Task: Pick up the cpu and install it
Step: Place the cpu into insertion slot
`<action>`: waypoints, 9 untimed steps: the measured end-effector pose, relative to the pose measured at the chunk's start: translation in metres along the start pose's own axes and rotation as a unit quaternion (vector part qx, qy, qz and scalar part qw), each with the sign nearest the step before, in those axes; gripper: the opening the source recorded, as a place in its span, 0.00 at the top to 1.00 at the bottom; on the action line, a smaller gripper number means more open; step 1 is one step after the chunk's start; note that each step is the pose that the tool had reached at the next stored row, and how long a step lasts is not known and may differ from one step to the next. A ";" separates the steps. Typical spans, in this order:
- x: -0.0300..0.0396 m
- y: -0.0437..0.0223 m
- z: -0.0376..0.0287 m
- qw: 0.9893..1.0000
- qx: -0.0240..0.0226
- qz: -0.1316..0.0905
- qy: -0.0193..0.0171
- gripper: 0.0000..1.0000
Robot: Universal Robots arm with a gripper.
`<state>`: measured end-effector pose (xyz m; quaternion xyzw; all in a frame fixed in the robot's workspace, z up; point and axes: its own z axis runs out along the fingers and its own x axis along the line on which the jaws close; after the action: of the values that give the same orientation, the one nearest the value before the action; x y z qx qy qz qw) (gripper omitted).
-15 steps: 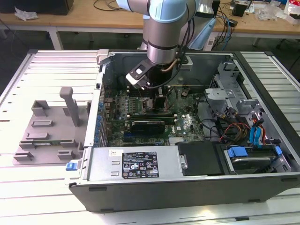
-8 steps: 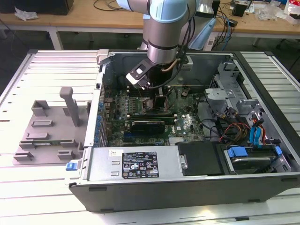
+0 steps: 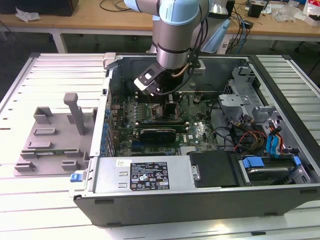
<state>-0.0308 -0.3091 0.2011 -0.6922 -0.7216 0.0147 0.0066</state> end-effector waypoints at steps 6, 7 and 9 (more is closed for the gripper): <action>0.0008 -0.0012 0.0031 1.000 0.000 0.000 0.000 0.38; 0.0011 -0.0011 0.0033 1.000 0.000 0.000 0.000 0.38; 0.0017 -0.0011 0.0038 1.000 0.000 0.000 0.000 0.38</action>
<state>-0.0321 -0.3075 0.1974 -0.6922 -0.7216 0.0147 0.0066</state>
